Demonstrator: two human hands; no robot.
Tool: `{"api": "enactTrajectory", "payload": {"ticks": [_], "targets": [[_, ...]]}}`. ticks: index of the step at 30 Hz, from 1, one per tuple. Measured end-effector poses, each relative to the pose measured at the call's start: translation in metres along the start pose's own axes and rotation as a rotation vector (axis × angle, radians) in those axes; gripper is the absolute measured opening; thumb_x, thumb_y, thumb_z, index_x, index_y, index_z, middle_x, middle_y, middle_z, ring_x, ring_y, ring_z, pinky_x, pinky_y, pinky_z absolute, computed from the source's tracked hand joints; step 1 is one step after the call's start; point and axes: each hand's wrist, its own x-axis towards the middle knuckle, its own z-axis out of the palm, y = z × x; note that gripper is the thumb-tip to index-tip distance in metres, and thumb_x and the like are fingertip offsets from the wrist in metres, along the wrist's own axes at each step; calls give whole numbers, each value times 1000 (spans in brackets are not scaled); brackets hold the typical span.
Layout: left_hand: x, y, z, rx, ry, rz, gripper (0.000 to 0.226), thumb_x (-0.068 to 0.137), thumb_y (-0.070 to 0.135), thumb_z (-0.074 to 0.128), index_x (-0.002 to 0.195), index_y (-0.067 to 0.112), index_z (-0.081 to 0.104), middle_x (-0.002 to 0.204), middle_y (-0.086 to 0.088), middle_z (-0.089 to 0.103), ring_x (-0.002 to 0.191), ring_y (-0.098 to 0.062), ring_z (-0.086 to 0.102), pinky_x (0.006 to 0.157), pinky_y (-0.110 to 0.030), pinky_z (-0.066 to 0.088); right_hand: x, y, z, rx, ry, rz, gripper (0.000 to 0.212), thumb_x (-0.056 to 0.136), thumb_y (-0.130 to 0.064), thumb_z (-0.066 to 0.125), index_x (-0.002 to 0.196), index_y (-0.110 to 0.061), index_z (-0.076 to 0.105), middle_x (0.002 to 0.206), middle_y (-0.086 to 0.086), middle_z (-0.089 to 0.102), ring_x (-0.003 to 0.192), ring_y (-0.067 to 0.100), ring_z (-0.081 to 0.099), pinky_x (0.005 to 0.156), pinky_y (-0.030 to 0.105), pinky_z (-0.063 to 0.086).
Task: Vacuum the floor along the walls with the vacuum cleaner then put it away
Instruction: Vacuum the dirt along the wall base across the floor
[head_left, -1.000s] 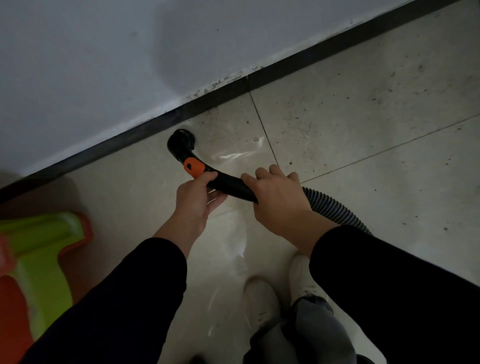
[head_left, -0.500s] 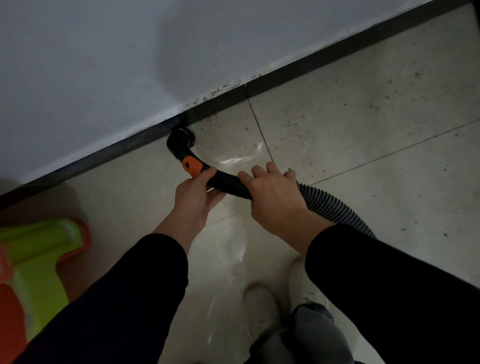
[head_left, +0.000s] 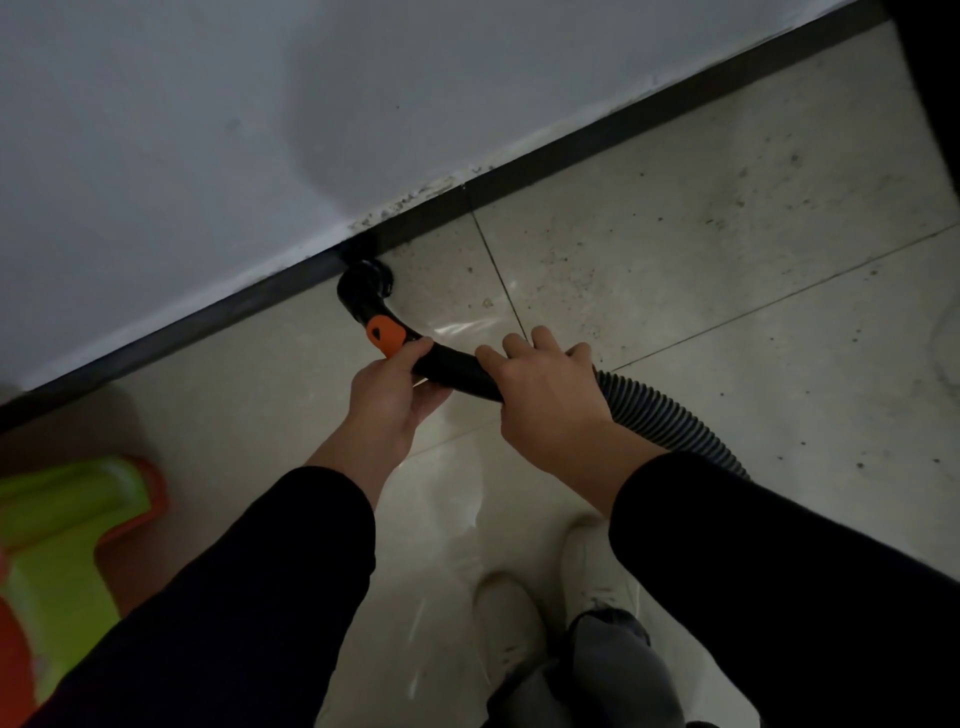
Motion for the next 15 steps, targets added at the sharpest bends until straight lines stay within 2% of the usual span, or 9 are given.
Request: {"api": "enactTrajectory", "payload": {"ticks": [11,15], "targets": [[1,-3,18,18,-25,-5,13,92,14,64,98,3,60,109,-17,67,96,-25,70,75,-30,60,-4,15,-5,-5,-4,36,52,87,-15,57,136,-22,40,120,1,49,114,26,41,87,46,37],[0,-3,24,31,-29,-7,14,92,15,65,98,3,60,105,-16,68,91,-23,71,71,-28,60,-6,20,-8,-6,-2,46,52,88,-15,56,137,-22,40,120,1,50,114,25,41,86,45,37]]}}
